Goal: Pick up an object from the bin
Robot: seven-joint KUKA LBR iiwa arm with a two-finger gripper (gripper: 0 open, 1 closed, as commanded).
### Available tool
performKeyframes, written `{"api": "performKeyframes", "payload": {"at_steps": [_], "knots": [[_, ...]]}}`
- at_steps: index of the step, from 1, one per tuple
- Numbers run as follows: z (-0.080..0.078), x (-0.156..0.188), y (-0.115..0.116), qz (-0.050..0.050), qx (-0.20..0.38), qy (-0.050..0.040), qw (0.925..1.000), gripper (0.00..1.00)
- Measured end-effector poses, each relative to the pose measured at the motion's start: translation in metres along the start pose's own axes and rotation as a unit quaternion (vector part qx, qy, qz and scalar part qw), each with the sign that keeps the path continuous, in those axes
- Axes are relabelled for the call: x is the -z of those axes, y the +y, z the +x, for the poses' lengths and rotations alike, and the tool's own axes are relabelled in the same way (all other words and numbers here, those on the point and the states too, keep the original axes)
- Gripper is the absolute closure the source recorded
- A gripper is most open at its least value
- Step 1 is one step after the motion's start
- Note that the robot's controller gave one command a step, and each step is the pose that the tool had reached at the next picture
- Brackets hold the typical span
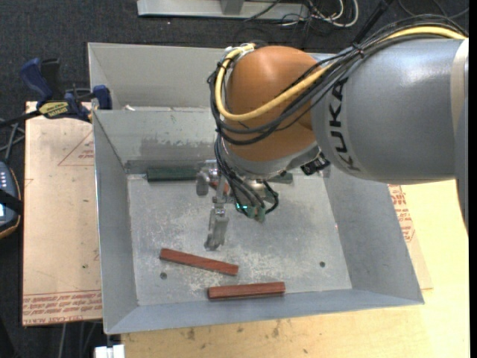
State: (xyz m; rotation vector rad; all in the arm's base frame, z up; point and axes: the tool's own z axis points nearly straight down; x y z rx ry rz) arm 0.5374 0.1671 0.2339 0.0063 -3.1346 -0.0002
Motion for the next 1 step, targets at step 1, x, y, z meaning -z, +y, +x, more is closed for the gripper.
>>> {"api": "performKeyframes", "payload": {"at_steps": [1], "knots": [[-0.0017,0.0041,-0.001,-0.001,-0.002,-0.0038,1.0,0.0]]}}
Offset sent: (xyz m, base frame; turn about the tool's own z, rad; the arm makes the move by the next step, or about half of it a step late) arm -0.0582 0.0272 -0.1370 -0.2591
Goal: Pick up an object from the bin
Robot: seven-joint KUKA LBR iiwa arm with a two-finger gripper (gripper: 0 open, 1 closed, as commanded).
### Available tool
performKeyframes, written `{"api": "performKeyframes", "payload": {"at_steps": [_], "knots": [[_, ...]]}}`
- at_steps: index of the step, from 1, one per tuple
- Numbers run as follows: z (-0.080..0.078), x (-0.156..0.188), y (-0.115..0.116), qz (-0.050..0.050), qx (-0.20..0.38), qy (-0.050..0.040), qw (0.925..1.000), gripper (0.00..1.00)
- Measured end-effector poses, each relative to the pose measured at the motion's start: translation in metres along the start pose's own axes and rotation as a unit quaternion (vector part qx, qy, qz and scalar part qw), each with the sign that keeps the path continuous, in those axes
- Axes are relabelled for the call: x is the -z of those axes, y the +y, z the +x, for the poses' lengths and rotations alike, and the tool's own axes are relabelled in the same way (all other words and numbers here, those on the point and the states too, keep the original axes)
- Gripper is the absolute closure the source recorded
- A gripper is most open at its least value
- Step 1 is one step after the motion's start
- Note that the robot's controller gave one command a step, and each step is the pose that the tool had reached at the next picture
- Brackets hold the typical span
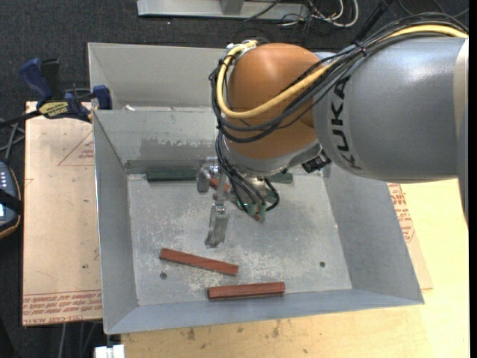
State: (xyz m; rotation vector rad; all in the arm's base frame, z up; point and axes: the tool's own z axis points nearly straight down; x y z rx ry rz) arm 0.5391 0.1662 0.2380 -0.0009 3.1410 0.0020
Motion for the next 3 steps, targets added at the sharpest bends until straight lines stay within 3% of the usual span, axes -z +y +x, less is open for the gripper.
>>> {"api": "performKeyframes", "payload": {"at_steps": [1,2,3], "knots": [[0.015,-0.036,0.007,0.0,0.034,-0.0026,0.9994,0.0],[0.024,-0.102,0.003,0.0,0.069,-0.0017,0.9976,0.0],[0.017,-0.166,-0.012,-0.001,0.103,-0.0019,0.9946,1.0]]}}
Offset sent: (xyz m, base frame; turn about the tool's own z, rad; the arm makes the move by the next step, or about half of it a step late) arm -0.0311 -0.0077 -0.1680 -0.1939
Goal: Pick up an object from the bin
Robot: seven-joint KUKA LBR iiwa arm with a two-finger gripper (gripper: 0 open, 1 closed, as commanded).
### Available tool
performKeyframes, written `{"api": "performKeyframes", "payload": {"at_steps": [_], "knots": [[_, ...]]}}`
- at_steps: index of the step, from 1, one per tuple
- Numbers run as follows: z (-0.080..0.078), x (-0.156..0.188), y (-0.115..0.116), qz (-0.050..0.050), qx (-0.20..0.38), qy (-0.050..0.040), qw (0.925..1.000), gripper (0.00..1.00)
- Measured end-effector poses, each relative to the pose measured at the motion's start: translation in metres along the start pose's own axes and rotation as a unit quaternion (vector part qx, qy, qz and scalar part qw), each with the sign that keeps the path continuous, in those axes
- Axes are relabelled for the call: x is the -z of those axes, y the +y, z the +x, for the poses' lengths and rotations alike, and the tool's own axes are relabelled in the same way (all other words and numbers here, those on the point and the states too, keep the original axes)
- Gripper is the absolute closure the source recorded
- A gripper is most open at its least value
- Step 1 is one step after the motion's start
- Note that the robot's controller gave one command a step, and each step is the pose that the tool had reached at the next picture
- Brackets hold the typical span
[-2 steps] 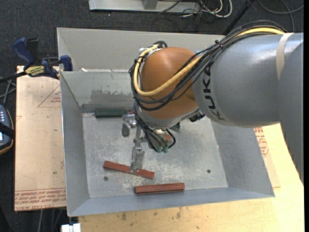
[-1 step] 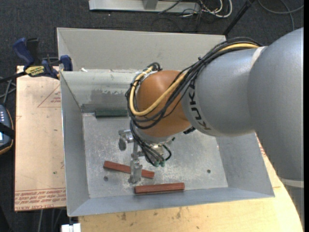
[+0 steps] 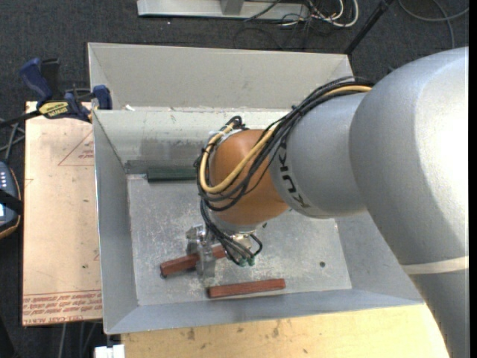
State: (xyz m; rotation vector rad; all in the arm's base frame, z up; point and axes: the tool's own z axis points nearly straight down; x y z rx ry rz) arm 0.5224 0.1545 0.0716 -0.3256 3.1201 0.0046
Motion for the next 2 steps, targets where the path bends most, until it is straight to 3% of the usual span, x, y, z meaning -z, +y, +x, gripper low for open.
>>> {"api": "performKeyframes", "payload": {"at_steps": [1,2], "knots": [[0.0,0.0,0.0,0.0,0.0,0.0,1.0,1.0],[-0.0064,-0.0005,-0.0009,0.0,0.084,0.0014,0.9965,1.0]]}}
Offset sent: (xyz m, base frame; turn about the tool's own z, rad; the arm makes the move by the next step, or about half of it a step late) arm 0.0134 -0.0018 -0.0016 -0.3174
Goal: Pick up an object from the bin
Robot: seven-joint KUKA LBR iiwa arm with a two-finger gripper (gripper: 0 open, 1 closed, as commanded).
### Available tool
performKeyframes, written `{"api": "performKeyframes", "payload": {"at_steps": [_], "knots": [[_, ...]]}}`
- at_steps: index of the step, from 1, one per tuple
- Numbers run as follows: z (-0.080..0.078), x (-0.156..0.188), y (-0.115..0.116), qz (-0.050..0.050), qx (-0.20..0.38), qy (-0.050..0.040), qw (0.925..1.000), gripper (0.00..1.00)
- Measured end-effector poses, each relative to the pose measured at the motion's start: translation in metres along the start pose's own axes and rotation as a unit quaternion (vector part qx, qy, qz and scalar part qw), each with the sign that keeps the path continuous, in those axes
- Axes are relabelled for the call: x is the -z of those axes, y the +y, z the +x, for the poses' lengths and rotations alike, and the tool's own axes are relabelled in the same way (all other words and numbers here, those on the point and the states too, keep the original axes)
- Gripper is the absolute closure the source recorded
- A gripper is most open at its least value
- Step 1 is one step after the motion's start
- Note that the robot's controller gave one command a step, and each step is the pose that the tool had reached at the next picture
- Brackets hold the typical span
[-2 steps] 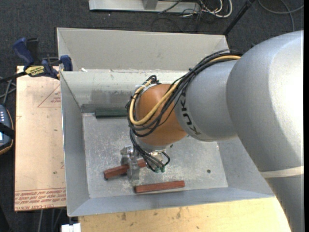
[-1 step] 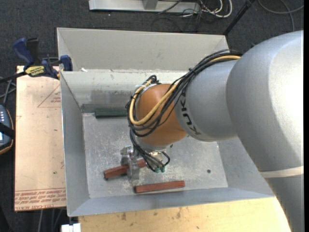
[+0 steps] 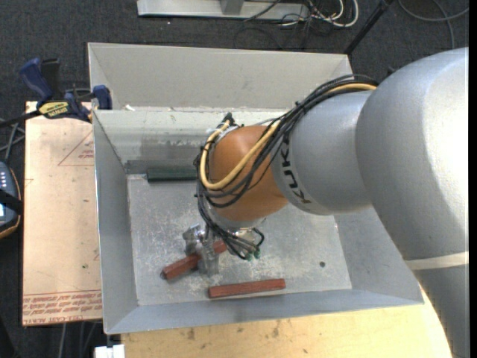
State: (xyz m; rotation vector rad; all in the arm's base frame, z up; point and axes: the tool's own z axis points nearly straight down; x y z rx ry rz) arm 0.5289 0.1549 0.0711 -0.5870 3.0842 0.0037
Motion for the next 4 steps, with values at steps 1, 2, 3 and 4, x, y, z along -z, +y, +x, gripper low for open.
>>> {"api": "performKeyframes", "payload": {"at_steps": [1,2,3,4], "knots": [[0.003,0.05,0.013,0.0,0.035,0.0039,0.9994,1.0],[0.009,0.089,-0.008,0.001,-0.109,0.0002,0.994,1.0],[0.009,0.089,-0.008,0.001,-0.109,0.0002,0.994,1.0],[-0.006,0.188,-0.003,0.001,-0.104,-0.0002,0.9945,1.0]]}}
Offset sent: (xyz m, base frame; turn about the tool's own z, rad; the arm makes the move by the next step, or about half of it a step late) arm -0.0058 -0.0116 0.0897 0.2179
